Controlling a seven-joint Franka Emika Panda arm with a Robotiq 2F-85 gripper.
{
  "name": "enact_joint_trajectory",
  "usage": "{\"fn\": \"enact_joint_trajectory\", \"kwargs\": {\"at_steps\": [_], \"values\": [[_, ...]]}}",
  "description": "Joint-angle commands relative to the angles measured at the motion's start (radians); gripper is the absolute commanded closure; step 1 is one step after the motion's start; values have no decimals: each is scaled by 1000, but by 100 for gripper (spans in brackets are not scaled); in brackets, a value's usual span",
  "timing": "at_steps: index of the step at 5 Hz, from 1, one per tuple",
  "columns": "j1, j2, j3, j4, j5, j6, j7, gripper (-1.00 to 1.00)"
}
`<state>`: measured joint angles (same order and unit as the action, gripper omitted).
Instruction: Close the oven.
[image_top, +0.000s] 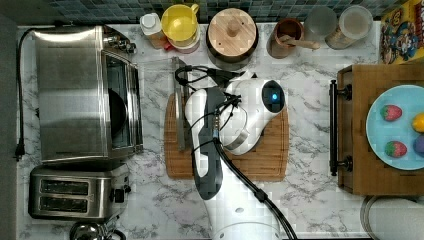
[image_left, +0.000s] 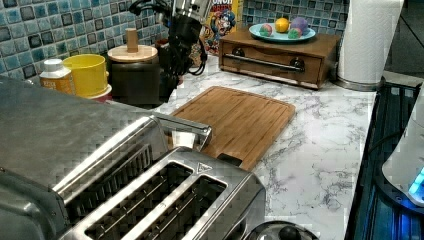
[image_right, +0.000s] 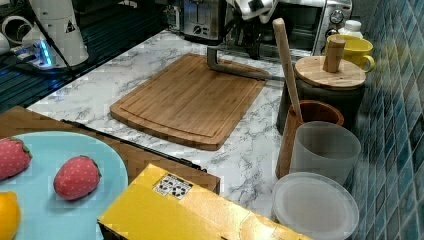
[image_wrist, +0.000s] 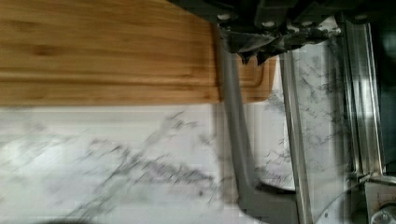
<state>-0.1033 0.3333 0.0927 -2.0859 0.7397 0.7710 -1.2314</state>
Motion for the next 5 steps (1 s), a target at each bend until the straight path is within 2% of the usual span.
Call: {"fn": "enact_joint_trajectory", "kwargs": {"at_steps": [1, 2, 3, 4, 5], "values": [[-21, 80, 28, 91, 84, 35, -57, 100], [-53, 42, 48, 74, 160, 9, -101, 100], [-77, 62, 72, 109, 135, -80, -91, 100], [-46, 108, 84, 135, 70, -98, -61, 100], [-21, 130, 88, 144, 68, -82, -25, 100]]}}
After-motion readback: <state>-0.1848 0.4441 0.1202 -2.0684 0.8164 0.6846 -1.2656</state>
